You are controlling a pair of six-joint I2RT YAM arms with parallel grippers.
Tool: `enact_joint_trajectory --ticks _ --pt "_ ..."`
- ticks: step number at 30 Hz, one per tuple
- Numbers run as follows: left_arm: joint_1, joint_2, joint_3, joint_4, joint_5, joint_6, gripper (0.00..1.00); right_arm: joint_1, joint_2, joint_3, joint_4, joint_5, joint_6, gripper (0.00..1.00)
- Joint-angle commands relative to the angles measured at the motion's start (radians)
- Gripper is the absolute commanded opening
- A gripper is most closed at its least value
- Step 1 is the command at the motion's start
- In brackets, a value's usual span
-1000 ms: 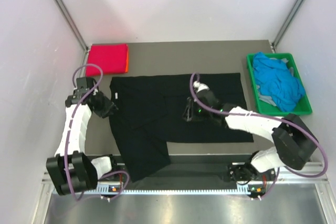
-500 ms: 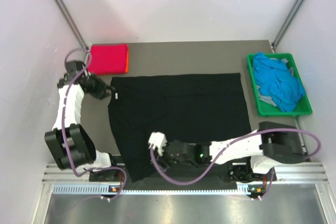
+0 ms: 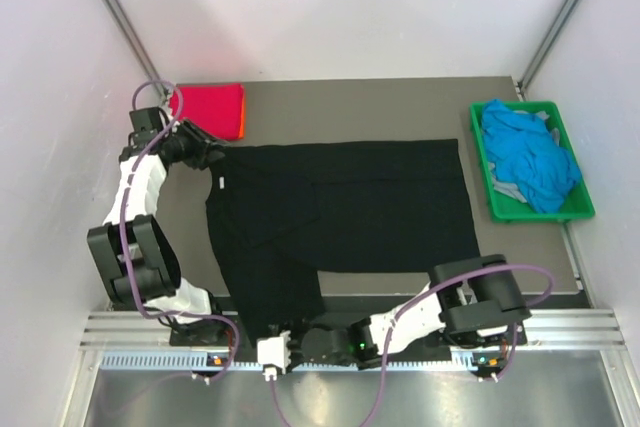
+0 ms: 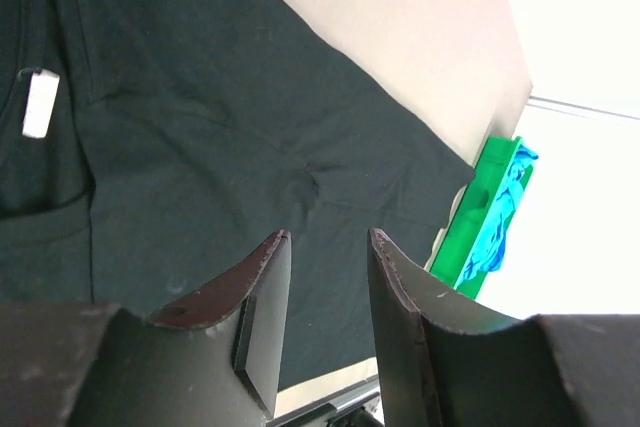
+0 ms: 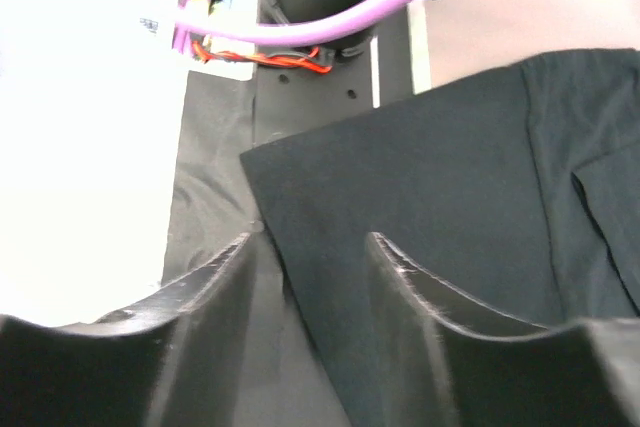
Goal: Fold and stack the t-shirts
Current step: Fold the tshirt
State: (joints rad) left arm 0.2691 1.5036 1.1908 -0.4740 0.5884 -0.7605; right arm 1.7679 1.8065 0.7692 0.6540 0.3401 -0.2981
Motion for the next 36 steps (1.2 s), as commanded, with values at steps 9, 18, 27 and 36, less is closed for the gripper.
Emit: enact_joint_trajectory --ticks 9,18,27,36 --pt "-0.011 0.176 -0.013 0.190 0.097 0.047 0.41 0.013 0.155 0.156 -0.028 0.063 -0.098 0.43" --pt "-0.019 0.193 -0.028 0.189 0.065 0.072 0.41 0.018 0.160 0.156 -0.054 0.042 -0.058 0.42" --pt "-0.021 0.201 -0.023 0.192 0.053 0.066 0.41 0.016 0.178 0.147 -0.036 0.034 -0.039 0.30" --pt "-0.077 0.178 -0.043 0.186 -0.013 0.072 0.42 0.007 0.194 0.156 -0.022 -0.006 -0.004 0.00"
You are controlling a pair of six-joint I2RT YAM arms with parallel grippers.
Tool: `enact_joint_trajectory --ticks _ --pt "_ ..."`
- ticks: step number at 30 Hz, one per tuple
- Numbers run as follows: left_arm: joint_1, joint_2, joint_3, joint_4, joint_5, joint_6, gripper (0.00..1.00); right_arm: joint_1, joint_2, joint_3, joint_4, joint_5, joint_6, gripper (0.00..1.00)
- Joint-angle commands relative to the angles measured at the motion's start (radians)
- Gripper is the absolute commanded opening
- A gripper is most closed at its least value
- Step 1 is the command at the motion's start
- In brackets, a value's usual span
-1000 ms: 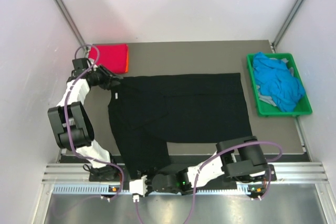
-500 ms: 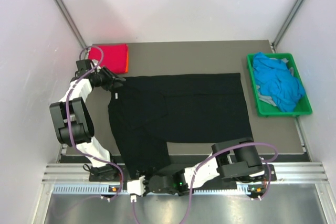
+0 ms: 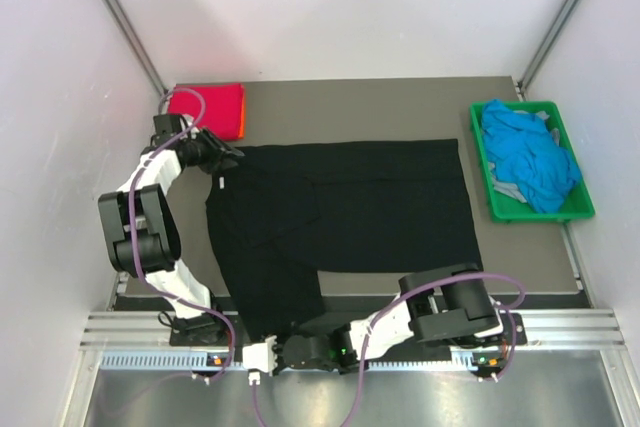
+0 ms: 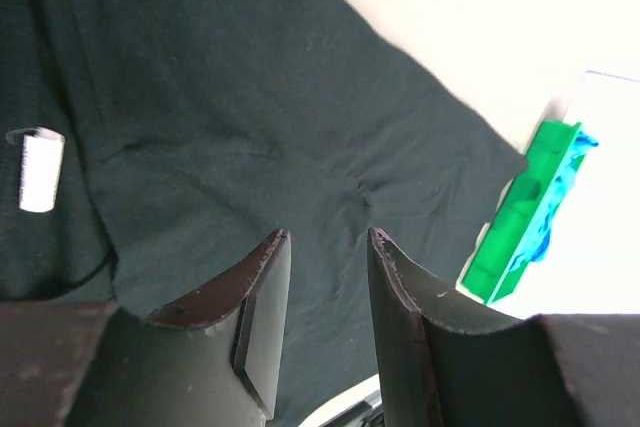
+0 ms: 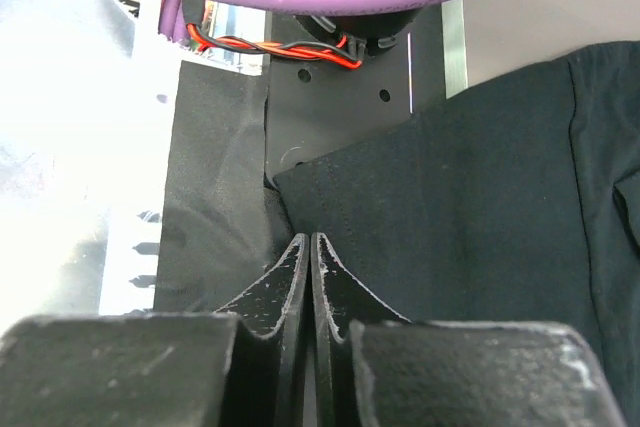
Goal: Fold and stack the t-shirts
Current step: Fold the tshirt
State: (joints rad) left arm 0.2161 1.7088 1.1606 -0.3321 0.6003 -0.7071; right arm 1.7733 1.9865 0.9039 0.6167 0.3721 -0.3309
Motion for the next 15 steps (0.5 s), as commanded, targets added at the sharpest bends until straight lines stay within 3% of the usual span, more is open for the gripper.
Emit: enact_joint_trajectory --ticks 1,15 --pt "-0.027 -0.029 -0.013 0.035 -0.031 0.023 0.42 0.000 0.009 0.021 0.014 -0.036 0.024 0.00" --pt "-0.032 -0.060 0.005 -0.108 -0.206 0.116 0.45 -0.124 -0.156 0.004 -0.005 -0.064 0.010 0.00"
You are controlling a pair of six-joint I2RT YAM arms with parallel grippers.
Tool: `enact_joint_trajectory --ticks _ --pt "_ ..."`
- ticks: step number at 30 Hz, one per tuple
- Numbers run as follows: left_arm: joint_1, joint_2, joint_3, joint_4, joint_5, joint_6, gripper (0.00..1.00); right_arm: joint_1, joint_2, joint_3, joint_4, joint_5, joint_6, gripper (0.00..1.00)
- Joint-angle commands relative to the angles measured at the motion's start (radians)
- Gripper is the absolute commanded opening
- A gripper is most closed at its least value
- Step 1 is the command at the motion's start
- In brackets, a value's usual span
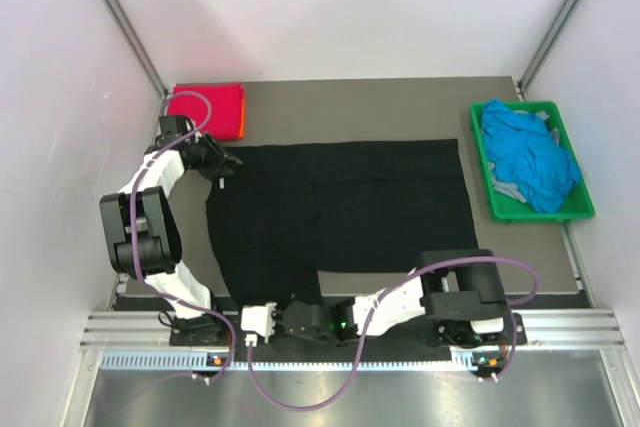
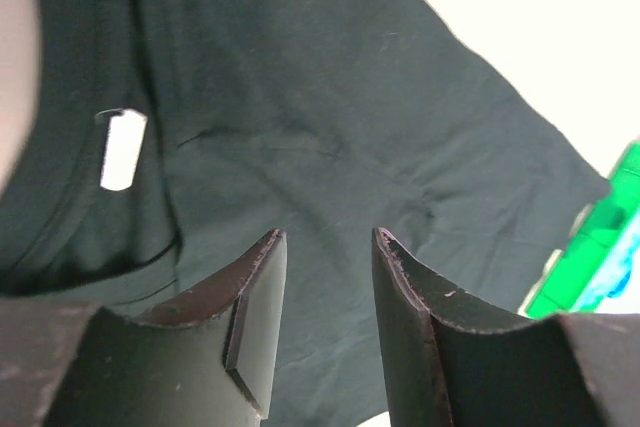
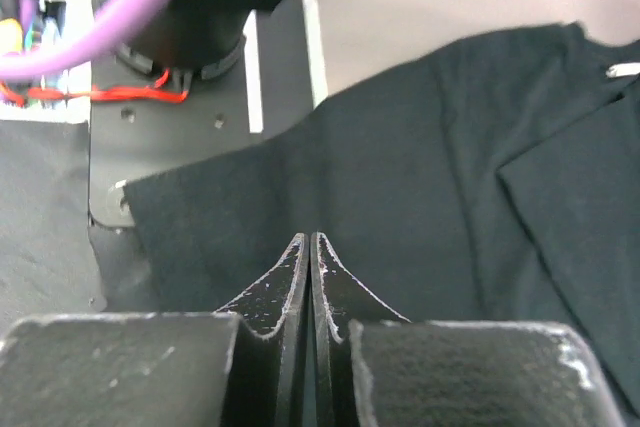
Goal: Fold and stack the t-shirts
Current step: Fold the tshirt
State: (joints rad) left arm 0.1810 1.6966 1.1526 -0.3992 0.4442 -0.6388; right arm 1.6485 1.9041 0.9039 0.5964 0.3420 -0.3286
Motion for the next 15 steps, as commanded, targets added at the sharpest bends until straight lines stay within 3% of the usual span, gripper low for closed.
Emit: enact_joint_trajectory --ticks 1,7,10,15 --pt "0.003 -0.046 0.018 -0.049 -0.056 0.056 0.45 -0.001 -0.080 0.004 0.011 -0.049 0.014 0.00" --pt "0.003 -0.051 0.010 -0.041 -0.055 0.053 0.45 0.007 -0.114 -0.020 -0.004 -0.044 0.036 0.00" --pt "0.003 -0.049 0.013 -0.041 -0.050 0.053 0.45 0.013 -0.116 -0.043 -0.012 -0.064 0.046 0.23" --pt "0.003 -0.051 0.010 -0.038 -0.042 0.057 0.45 0.025 -0.117 -0.083 -0.017 -0.121 0.056 0.36"
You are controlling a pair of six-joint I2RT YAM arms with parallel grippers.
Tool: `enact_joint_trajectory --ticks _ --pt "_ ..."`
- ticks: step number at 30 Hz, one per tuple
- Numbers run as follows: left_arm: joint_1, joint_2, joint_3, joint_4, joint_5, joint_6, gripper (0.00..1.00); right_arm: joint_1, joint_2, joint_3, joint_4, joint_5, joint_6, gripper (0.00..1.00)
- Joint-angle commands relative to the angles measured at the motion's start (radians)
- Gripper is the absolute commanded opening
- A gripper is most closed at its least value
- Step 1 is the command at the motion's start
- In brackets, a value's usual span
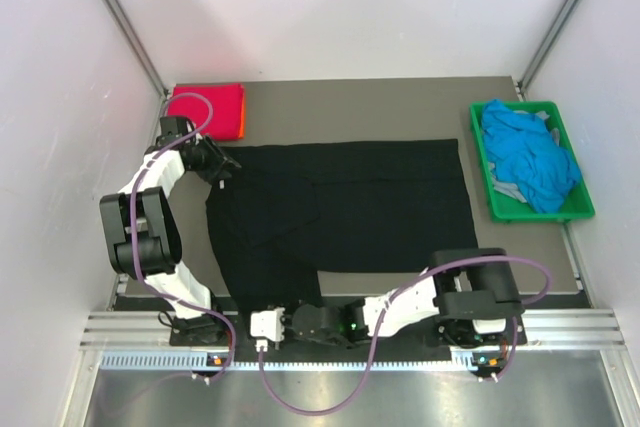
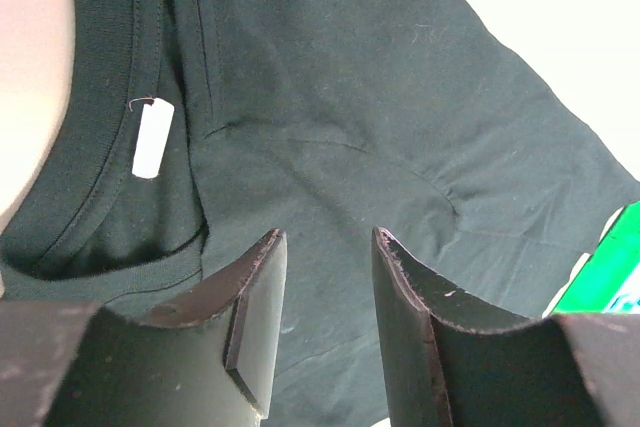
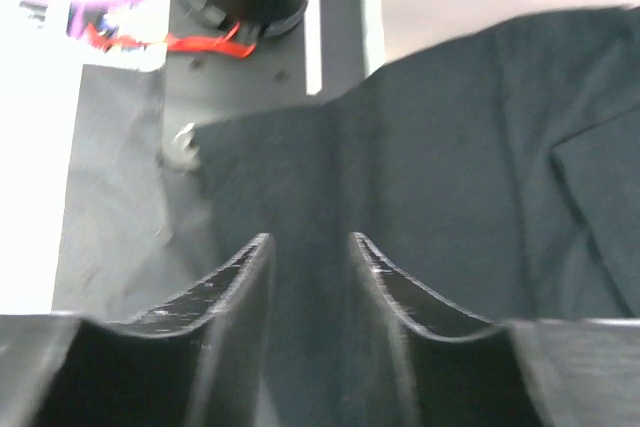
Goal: Fold and stack the t-shirts
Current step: Fold the tshirt
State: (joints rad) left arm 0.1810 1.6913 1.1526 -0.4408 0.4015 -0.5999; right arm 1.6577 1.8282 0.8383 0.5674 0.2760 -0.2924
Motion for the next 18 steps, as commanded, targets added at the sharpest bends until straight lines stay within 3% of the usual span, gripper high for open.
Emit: enact_joint_trajectory --ticks 1,18 --pt "0.003 -0.047 0.010 0.001 -0.001 0.025 0.45 0.016 -0.041 -0.025 0.025 -0.060 0.021 0.39" --pt "0.003 -0.039 0.027 -0.015 -0.018 0.037 0.45 0.043 0.065 0.013 0.012 -0.075 0.010 0.41"
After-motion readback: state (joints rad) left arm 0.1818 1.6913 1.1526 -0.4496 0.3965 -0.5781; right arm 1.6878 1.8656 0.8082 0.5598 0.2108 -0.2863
